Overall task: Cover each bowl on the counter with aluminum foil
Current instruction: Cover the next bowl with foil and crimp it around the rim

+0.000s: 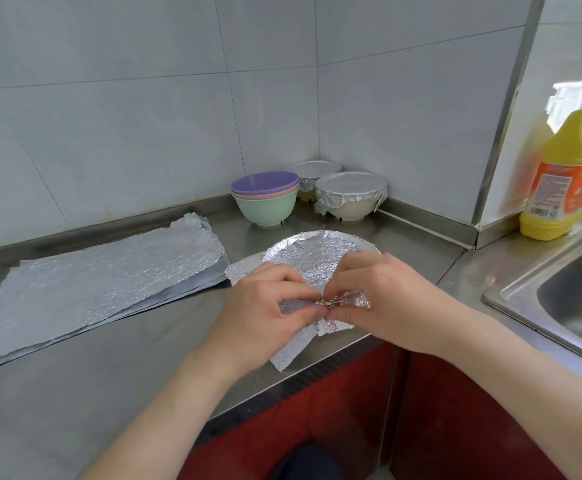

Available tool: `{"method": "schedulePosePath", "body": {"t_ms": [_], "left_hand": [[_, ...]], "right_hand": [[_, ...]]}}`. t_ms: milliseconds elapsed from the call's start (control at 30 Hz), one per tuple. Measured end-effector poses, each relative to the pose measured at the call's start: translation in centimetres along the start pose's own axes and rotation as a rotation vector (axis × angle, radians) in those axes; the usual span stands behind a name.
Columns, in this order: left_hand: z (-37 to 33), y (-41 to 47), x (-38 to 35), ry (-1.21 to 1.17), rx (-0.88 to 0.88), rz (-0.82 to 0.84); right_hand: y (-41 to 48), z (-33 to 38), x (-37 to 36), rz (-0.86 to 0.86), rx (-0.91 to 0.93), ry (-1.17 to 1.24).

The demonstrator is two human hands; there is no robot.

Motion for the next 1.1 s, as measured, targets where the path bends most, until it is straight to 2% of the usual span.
{"method": "schedulePosePath", "body": {"t_ms": [200, 333, 433, 600, 667, 767, 1100], "left_hand": [[-0.6, -0.2, -0.1, 0.06, -0.12, -0.031], [-0.8, -0.1, -0.4, 0.124, -0.204, -0.059], [-0.3, 0.0, -0.1, 0.102, -0.19, -0.062], [1.2, 0.1, 0.9, 0.07, -0.101, 0.009], [1.8, 0.1, 1.5, 0.053, -0.051, -0.002], [0.9, 0.0, 1.4, 0.032, -0.05, -0.03], [-0.7, 0.4, -0.7, 0.072, -0.141, -0.048]], "right_hand": [[-0.2, 0.9, -0.7, -0.084, 0.124, -0.133], [0.0, 1.2, -1.0, -0.118, 0.136, -0.225], [0.4, 1.4, -1.3, -0.112, 0.111, -0.223], [0.1, 0.3, 0.6, -0.064, -0.033, 0.07], [-0.2, -0.6, 1.6, -0.063, -0.065, 0.118], [-0.6, -1.4, 1.7, -0.039, -0.08, 0.096], [-0.5, 0.1, 0.0, -0.102, 0.093, -0.123]]}}
Point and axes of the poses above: each hand's wrist, its own y-axis towards the middle knuckle, its own x-axis out of the back of the hand, z = x × y, the point moved 7 cm from there along y, towards the middle knuckle, and after that the axes turned 6 degrees about y, right-handed, at the moved point
